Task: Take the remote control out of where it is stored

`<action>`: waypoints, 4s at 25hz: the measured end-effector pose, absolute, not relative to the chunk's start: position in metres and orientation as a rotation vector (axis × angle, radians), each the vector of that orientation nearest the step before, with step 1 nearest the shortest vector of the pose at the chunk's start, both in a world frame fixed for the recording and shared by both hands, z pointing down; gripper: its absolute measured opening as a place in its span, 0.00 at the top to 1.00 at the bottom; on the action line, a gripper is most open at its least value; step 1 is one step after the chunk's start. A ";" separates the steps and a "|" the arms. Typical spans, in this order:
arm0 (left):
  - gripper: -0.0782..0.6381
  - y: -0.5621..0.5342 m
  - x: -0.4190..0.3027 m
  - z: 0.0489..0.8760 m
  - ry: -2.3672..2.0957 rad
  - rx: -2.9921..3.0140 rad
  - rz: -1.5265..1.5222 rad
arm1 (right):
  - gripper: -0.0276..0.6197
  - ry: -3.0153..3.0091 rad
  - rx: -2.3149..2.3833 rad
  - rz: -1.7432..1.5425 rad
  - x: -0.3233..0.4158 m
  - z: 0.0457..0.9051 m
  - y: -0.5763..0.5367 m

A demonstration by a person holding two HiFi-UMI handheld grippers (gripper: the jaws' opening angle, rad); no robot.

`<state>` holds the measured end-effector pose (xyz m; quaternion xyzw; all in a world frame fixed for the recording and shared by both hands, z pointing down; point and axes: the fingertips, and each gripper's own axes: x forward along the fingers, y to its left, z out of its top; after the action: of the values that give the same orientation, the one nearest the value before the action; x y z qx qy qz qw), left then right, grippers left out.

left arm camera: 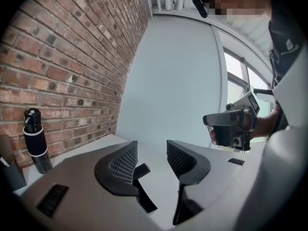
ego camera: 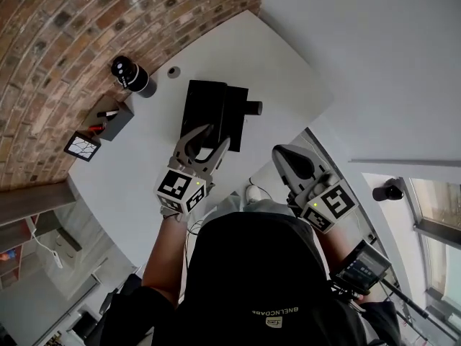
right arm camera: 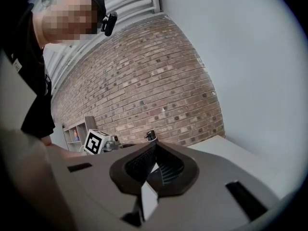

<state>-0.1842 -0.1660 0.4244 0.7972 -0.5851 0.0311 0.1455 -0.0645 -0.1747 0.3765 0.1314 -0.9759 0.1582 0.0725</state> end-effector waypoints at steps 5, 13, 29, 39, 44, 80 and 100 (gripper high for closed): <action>0.61 -0.190 -0.176 0.450 -1.611 2.347 0.215 | 0.95 -2.916 0.457 0.470 -0.059 0.379 -0.180; 0.54 -0.227 -0.154 0.489 -1.465 2.441 0.414 | 0.95 -2.871 0.597 0.491 -0.045 0.386 -0.192; 0.44 -0.278 -0.129 0.575 -1.269 2.473 0.790 | 0.95 -2.794 0.781 0.526 -0.019 0.396 -0.202; 0.44 -0.302 -0.131 0.625 -1.248 2.418 0.971 | 0.95 -2.753 0.873 0.548 -0.005 0.402 -0.207; 0.43 -0.309 -0.133 0.643 -1.279 2.400 1.084 | 0.95 -2.730 0.926 0.561 0.006 0.405 -0.208; 0.45 -0.318 -0.132 0.650 -1.378 2.310 0.985 | 0.95 -2.709 0.997 0.598 0.034 0.412 -0.213; 0.50 -0.301 -0.149 0.586 -1.600 2.324 0.822 | 0.95 -2.773 0.894 0.562 0.031 0.403 -0.200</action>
<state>-0.1491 -0.3007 0.5862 0.7868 -0.5416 0.2782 0.1012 0.0310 -0.2003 0.4026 0.3001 -0.9310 0.1888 0.0871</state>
